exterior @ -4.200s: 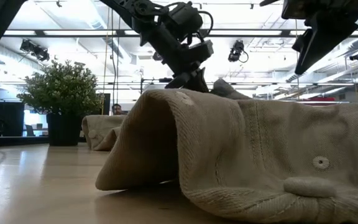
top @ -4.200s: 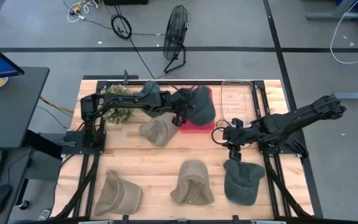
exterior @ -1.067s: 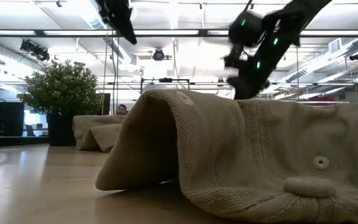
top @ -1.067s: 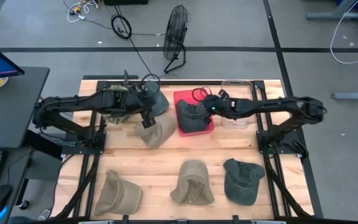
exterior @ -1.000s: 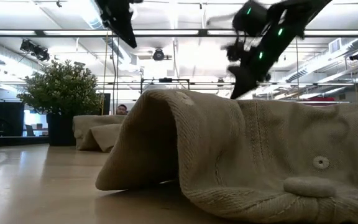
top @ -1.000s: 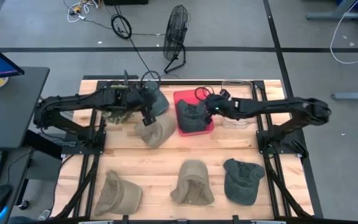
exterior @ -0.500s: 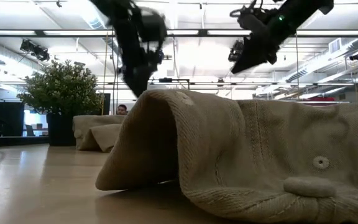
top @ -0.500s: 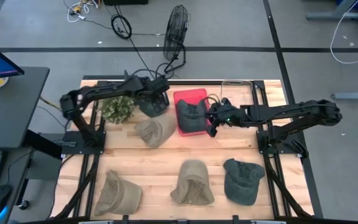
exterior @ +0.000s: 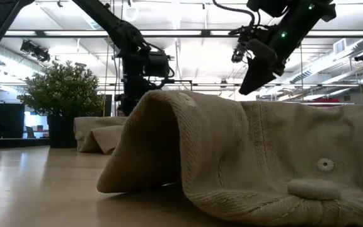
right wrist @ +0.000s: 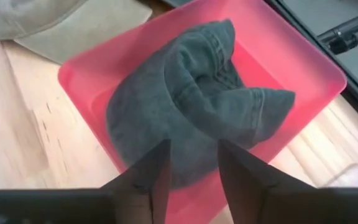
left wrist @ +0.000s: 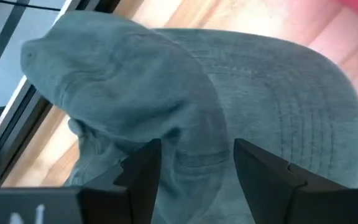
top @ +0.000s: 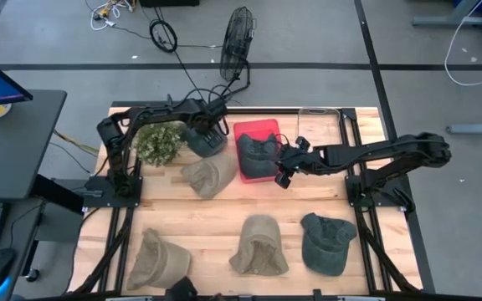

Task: Pick & Place hat
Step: Put the top black cap into the pink bin, then put the black cap into the pink bin, then put the bottom right brown cap into the transparent bin

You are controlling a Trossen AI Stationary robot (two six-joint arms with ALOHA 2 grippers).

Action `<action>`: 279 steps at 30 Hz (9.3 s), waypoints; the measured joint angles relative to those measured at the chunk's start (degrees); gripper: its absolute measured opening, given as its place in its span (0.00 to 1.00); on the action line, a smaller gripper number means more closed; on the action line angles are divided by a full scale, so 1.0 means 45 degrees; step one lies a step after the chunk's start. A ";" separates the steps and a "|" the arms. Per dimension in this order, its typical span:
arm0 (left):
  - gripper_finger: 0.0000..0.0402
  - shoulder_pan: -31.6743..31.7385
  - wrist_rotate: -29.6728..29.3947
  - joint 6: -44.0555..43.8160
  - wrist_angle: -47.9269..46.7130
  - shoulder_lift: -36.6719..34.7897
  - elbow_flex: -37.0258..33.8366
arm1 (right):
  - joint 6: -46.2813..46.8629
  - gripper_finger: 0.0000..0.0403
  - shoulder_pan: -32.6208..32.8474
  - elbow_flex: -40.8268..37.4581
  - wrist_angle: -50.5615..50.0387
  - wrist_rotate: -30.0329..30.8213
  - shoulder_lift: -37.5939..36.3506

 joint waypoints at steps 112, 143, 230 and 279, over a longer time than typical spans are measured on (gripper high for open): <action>0.41 -0.9176 -0.2957 -0.2840 -0.0850 -0.4264 0.0164 | 1.1907 0.31 0.9464 0.0010 -0.4886 -0.6248 -0.1498; 0.41 -1.0356 -0.3096 -0.3534 0.1407 -0.4534 -0.2050 | 1.2759 0.01 0.9354 0.1014 -0.3222 -0.4796 0.1513; 0.41 -0.8977 -0.3282 -0.1914 0.3659 -0.4601 -0.2045 | 0.0197 0.47 0.6831 0.2798 0.0832 -0.3035 0.3090; 0.41 -0.8977 -0.3279 -0.2336 0.3783 -0.4601 -0.2045 | 0.0546 0.01 0.7623 0.6829 -1.3619 0.6819 0.1161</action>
